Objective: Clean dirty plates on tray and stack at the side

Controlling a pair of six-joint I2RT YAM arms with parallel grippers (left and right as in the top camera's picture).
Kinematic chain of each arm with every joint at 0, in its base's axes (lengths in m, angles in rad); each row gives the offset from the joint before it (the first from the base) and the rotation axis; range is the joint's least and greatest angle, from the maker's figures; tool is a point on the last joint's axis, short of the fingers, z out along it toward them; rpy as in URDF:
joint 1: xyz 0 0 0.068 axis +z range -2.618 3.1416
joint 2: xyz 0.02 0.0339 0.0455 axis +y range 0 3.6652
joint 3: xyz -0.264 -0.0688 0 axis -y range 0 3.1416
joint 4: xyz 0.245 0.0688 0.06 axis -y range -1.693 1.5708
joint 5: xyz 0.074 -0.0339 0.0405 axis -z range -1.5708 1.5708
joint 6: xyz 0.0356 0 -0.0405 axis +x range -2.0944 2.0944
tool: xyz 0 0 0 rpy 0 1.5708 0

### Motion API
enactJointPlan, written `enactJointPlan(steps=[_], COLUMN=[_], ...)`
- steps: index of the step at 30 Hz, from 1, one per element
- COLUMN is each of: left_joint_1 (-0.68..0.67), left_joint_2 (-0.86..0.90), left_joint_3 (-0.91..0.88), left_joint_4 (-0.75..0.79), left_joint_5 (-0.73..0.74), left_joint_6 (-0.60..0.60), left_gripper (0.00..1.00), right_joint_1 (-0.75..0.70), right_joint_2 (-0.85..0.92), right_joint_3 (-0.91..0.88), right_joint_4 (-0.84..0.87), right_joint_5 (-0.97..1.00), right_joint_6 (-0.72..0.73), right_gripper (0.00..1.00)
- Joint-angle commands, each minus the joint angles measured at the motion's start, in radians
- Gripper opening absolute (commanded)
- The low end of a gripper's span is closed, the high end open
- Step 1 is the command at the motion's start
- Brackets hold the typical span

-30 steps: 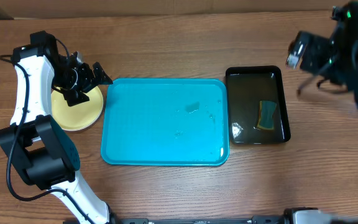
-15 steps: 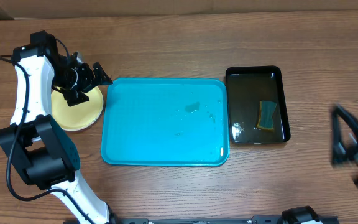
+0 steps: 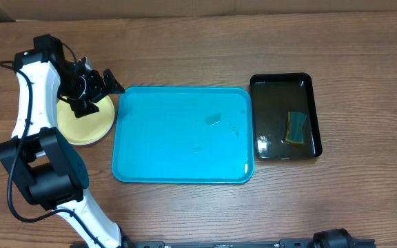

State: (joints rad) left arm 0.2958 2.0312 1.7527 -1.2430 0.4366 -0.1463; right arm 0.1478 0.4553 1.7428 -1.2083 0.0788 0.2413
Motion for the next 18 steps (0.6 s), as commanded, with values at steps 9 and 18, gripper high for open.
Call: enactJointPlan(steps=[9,18], left_joint_1=[-0.004,-0.004], left_joint_2=[0.006,0.006], left_joint_3=[-0.012,-0.012], left_joint_4=[0.0,0.0], left_joint_5=[-0.003,-0.003], left_joint_6=[0.004,0.004], left_gripper=[1.0,1.0], right_joint_1=[-0.043,-0.043], right_joint_2=[-0.22,-0.332], right_joint_3=[-0.578,-1.069], right_joint_4=[0.537,1.033], right_joint_5=[-0.085,-0.161], right_joint_6=[-0.013,-0.005], right_gripper=[1.0,1.0])
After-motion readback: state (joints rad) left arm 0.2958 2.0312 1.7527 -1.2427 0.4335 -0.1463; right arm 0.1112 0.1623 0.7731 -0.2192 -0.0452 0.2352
